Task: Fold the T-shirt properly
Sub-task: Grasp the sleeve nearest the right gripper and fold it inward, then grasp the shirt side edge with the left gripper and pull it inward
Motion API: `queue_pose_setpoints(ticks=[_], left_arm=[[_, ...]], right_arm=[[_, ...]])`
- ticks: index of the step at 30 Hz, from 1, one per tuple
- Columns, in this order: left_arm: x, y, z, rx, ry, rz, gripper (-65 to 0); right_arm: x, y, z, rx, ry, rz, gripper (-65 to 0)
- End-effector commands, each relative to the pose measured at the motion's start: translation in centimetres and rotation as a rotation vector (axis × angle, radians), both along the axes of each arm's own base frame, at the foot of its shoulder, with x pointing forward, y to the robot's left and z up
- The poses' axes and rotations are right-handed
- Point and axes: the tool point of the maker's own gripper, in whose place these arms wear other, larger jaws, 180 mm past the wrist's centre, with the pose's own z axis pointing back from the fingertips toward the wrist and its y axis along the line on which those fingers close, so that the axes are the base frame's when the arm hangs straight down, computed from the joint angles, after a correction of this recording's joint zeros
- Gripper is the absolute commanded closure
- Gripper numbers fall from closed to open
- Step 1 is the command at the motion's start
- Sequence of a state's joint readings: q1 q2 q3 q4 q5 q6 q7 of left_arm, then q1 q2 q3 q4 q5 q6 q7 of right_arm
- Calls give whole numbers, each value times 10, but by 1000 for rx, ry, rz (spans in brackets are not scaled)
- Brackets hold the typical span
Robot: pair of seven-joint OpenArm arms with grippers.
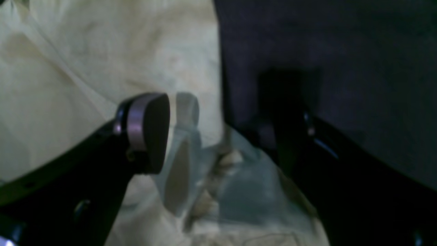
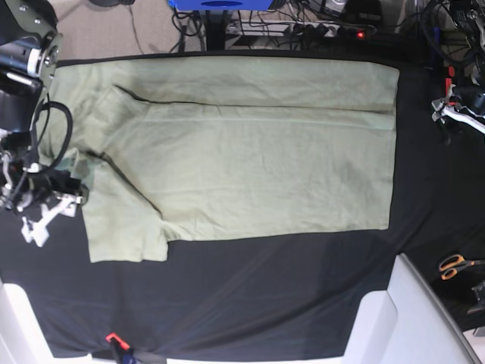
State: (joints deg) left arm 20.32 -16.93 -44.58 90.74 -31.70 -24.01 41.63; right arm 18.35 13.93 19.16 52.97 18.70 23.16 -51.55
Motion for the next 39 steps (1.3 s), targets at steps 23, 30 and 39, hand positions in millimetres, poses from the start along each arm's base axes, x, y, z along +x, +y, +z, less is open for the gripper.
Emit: queue_pose_setpoints(ticks=[23,30,39], left_arm=[[6,6,14,24,-39,-5,-443],[7,7,14,24,-41,-4,-443],[30,3,22,22,-85,-19,-443]], right_arm=[[32,15,11,-18,-57,71,-212],[22,10,-9,-1,25,-10,-23],[33,9,5,-22,-49,-4,-2]])
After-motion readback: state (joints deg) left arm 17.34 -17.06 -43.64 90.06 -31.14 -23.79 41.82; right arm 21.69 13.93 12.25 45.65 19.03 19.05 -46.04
